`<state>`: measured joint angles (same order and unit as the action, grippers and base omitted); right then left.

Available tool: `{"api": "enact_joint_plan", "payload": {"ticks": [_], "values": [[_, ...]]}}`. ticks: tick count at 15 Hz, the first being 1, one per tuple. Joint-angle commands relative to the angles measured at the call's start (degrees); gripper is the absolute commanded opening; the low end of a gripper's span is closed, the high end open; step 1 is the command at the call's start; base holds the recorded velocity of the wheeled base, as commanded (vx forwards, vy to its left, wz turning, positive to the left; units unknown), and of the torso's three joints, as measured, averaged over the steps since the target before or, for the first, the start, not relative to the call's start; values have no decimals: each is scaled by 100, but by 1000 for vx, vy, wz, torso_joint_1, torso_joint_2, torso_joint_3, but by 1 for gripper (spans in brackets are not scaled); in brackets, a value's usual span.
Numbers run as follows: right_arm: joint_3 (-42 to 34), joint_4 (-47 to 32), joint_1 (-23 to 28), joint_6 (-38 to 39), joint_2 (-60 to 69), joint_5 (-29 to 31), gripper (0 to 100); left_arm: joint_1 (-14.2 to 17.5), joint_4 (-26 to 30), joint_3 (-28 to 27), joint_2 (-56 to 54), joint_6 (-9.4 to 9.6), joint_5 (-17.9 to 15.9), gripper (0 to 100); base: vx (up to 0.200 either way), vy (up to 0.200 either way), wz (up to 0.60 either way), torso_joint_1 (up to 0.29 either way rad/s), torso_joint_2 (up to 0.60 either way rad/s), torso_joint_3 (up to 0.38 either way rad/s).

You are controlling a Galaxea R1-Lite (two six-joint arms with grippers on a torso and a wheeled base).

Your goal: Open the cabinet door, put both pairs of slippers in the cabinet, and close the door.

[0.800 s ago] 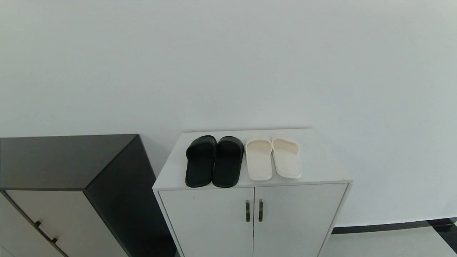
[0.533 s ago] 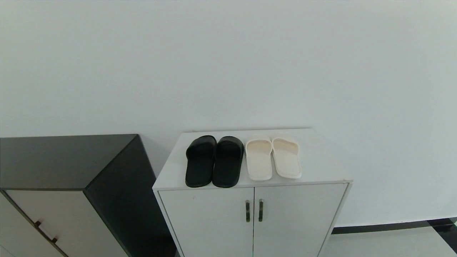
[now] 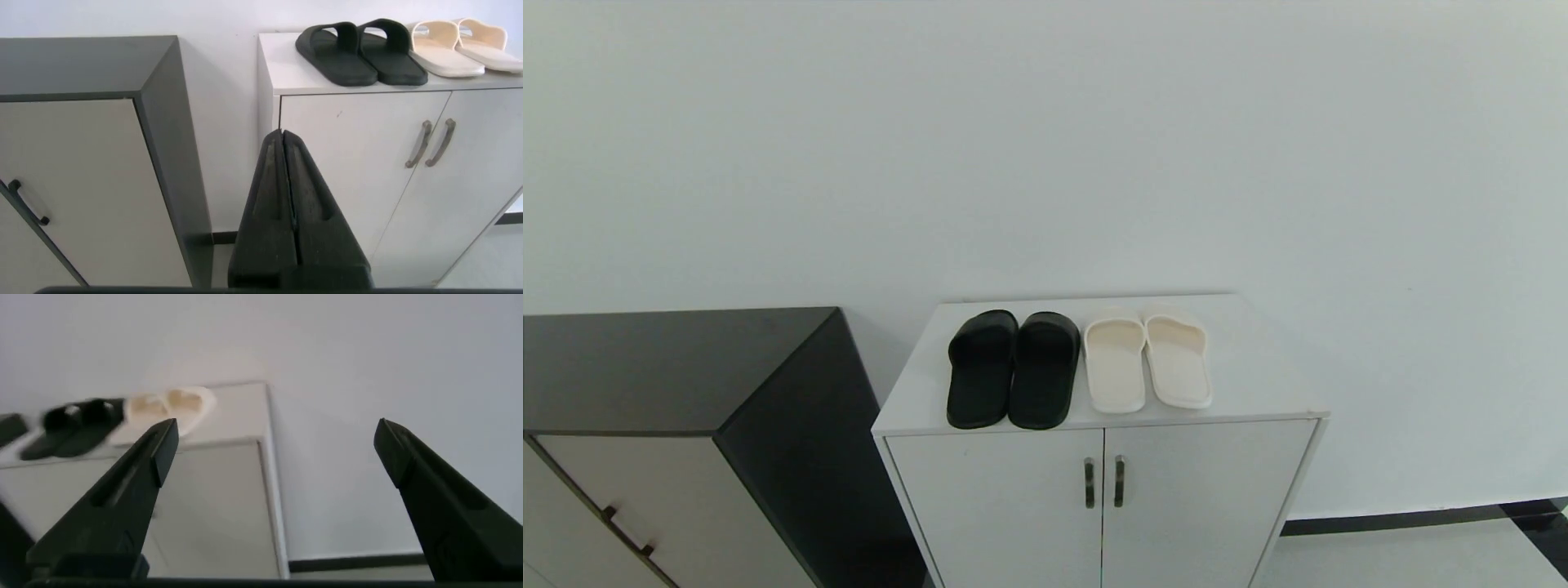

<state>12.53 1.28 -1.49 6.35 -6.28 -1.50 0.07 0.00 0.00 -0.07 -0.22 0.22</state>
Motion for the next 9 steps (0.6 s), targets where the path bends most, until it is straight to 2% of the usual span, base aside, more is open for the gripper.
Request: {"api": "enact_joint_plan", "payload": {"ticks": [1, 3, 5, 9], "values": [[311, 540, -554, 314, -2844, -527, 100, 1, 0, 0, 7, -4, 4, 0, 0, 0, 0, 0, 0, 0], [241, 1691, -1099, 358, -4066, -527, 100, 1, 0, 0, 7, -4, 4, 0, 0, 0, 0, 0, 0, 0], [496, 2131, -1697, 367, -4795, -307, 100, 1, 0, 0, 7, -4, 4, 0, 0, 0, 0, 0, 0, 0], [1313, 2210, -3420, 885, -6245, 1336, 100, 1, 0, 0, 7, -4, 4, 0, 0, 0, 0, 0, 0, 0]]}}
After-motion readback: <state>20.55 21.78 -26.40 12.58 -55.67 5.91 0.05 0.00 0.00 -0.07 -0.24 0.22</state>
